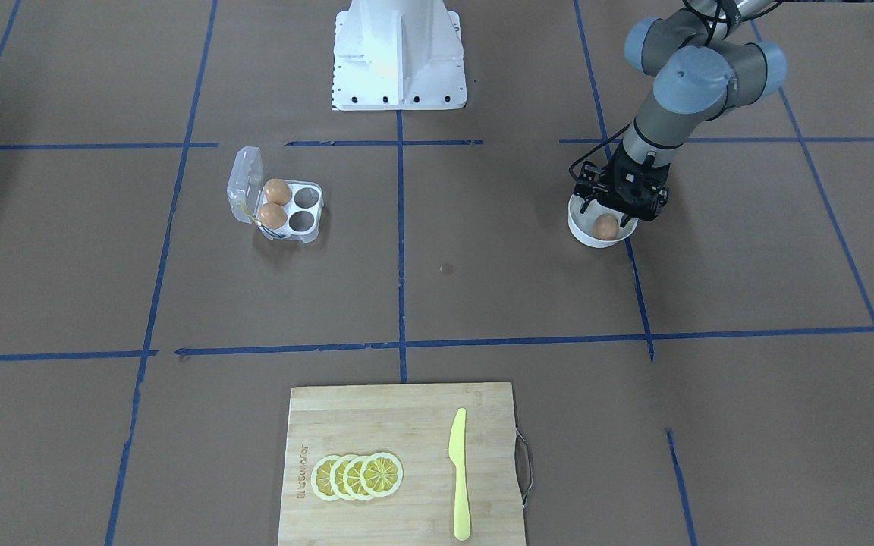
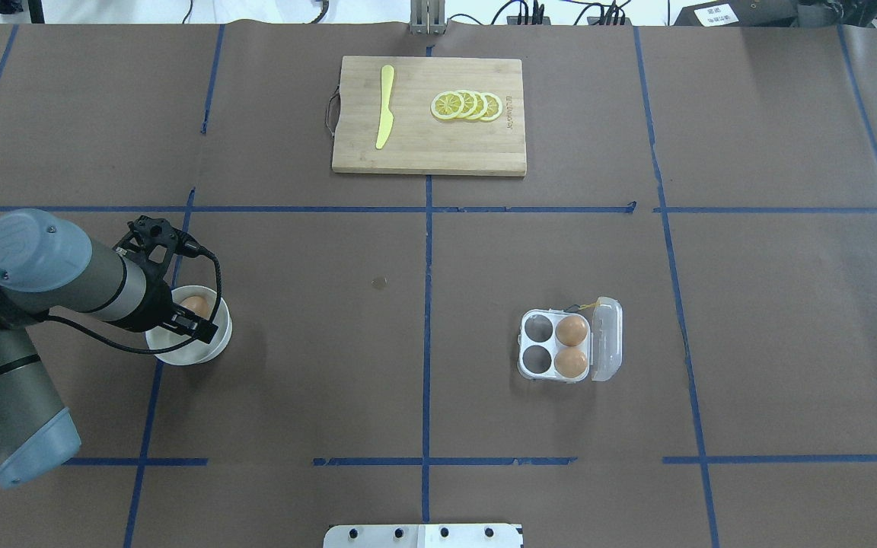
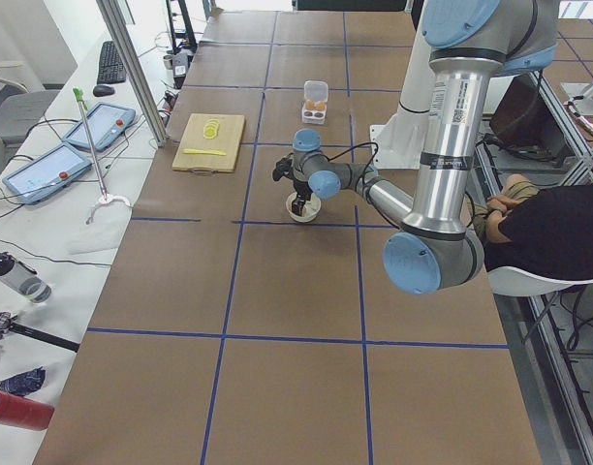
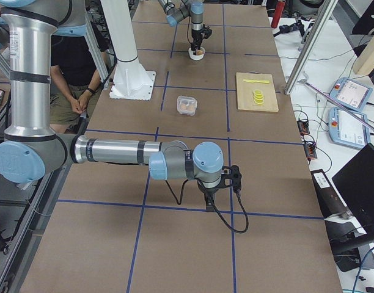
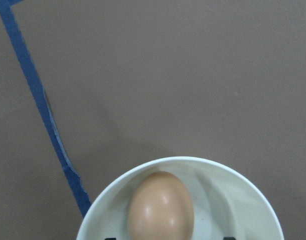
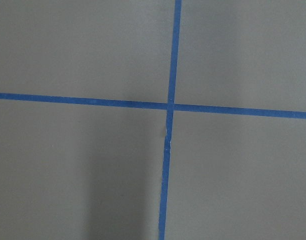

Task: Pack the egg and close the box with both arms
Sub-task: 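Lower the left gripper into the white bowl around the egg, then close the left gripper on the brown egg and lift it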

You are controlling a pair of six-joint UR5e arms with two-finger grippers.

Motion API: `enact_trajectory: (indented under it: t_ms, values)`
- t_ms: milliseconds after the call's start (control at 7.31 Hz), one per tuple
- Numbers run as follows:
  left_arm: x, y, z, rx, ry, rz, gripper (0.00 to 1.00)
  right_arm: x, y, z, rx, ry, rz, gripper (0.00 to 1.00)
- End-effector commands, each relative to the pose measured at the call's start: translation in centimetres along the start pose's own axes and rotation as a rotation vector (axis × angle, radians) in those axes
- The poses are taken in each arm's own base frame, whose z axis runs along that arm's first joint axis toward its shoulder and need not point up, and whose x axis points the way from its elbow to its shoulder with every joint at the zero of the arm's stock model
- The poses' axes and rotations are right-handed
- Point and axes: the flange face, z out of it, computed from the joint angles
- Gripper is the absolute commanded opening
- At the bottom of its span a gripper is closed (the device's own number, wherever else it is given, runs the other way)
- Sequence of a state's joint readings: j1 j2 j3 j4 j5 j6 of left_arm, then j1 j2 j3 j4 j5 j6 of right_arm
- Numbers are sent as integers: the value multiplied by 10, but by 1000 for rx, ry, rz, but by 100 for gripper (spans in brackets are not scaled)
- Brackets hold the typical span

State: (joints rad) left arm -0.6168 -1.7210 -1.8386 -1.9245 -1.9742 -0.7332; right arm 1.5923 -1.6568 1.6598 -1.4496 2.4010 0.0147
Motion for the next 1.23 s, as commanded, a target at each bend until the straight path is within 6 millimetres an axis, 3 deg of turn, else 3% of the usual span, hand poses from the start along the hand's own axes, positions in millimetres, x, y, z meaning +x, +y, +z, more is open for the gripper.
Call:
enact_trajectory:
  t_ms: [0, 411, 1095]
  values:
    - [7, -10, 3, -5, -5, -3, 77, 0, 0, 0, 0, 0, 1, 100]
    - [5, -8, 5, -11, -9, -6, 75, -1, 0, -1, 2, -1, -2, 100]
    - [1, -8, 9, -18, -18, -11, 60, 1, 2, 1, -3, -3, 3, 100]
